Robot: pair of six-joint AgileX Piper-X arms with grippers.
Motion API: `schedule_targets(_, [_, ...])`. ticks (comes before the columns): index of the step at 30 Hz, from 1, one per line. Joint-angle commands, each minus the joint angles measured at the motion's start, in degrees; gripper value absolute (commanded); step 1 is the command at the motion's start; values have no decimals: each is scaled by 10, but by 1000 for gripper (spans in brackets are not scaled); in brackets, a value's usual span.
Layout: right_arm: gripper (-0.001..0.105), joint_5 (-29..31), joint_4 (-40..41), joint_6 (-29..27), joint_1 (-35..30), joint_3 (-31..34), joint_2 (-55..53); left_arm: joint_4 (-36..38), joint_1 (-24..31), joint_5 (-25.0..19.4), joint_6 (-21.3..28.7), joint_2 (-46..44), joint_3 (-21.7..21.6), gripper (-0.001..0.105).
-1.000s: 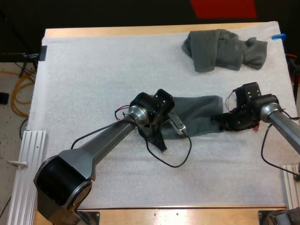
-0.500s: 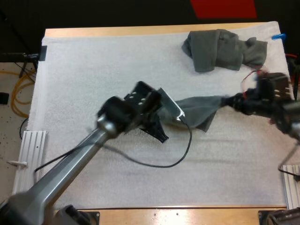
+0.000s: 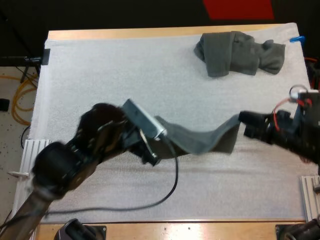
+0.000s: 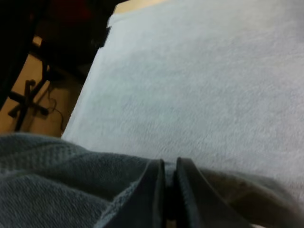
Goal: Pick towel from pile fold and stack
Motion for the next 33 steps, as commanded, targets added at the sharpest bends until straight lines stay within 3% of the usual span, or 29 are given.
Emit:
schedule_targets(1, [0, 26, 21, 6, 19, -13, -13, 0, -7, 16, -19, -14, -4, 0])
schedule_targets(5, [0, 77, 96, 36, 87, -39, -37, 35, -36, 8, -54, -48, -4, 0])
schedule_targets(10, [0, 95, 148, 78, 145, -63, -47, 91, -86, 0, -88, -55, -4, 0])
schedule_targets(17, [0, 167, 216, 94, 169, -42, -10, 89, -108, -70, -116, -47, 28, 0])
schedule_targets(22, [0, 212, 131, 63, 153, 14, 52, 29, -74, -76, -82, -8, 113, 0])
schedule_targets(27, [0, 183, -47, 43, 80, 79, 168, -132, 6, -65, -13, 73, 198, 0])
schedule_targets(30, [0, 143, -131, 24, 37, 82, 245, -199, 55, -18, 29, 133, 213, 0])
schedule_targets(33, [0, 110, -202, 22, 8, 82, 307, -259, 95, 1, 51, 195, 213, 0])
